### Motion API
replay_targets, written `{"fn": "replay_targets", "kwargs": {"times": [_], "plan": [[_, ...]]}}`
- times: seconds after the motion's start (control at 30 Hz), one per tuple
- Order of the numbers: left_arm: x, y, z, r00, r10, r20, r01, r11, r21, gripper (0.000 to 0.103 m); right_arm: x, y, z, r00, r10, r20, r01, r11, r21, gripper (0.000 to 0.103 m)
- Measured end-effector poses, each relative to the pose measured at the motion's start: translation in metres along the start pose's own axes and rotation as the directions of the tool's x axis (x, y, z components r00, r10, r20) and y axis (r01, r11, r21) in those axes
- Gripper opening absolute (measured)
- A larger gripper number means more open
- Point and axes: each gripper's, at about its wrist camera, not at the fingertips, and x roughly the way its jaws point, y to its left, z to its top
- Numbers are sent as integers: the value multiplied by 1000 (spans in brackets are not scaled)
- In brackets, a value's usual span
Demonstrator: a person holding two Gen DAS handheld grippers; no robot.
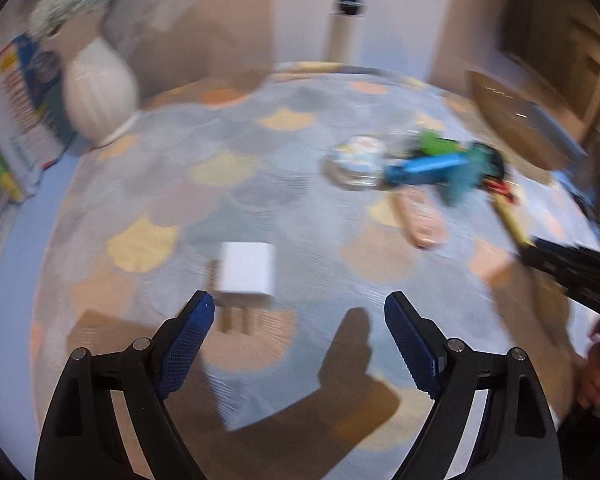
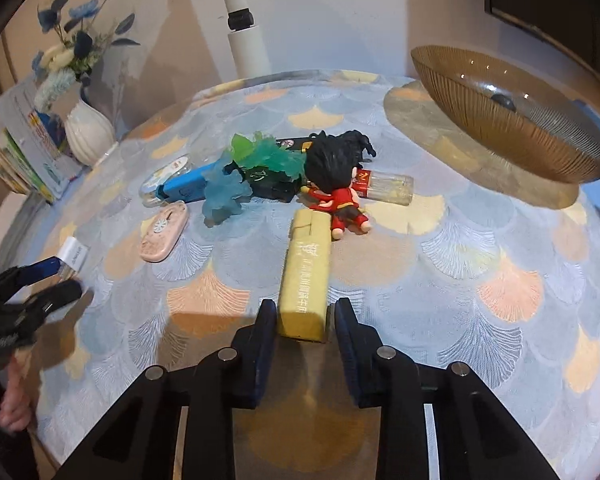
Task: Organize rigid objects
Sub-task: 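Grasp the yellow lighter with the right tool while the left tool grasps the white charger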
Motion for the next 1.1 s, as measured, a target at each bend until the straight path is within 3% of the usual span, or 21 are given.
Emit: {"fn": "replay_targets", "kwargs": {"times": [0.1,0.23,0.3,0.33,0.4,0.47,0.6,0.8,0.93,1.1], "plan": [[7,8,3,1000,7,-7,-8,999,-52,85,0,-7,-1,998,57,3,-57,998,-5,31],[14,7,9,999,37,-13,-37,997,-62,83,2,6,1,999,44,-3,-44,998,-37,51],[16,5,11,999,51,-9,-52,997,-54,65,7,15,4,1000,4,-2,-4,999,-54,51],[17,3,11,998,66,-12,-66,997,-41,60,10,19,5,1000,-21,0,21,998,-65,49],[15,-4,9,998,68,2,-68,998,-4,40,13,24,6,998,-57,12,57,995,-85,42],[13,-10,7,998,57,14,-58,998,10,24,13,22,6,999,-35,18,36,996,-83,31],[9,-22,3,999,35,25,-35,999,14,24,8,7,5,999,49,14,-48,998,-34,25],[-7,-57,-2,991,-119,58,117,992,40,24,-9,9,-13,986,164,8,-163,984,-72,24],[-9,-95,1,980,-187,64,179,978,106,24,-25,-2,-20,992,122,38,-118,989,-89,23],[-5,-143,-1,983,-170,72,152,965,214,24,-38,-31,-21,997,51,57,-47,996,-75,21]]}}
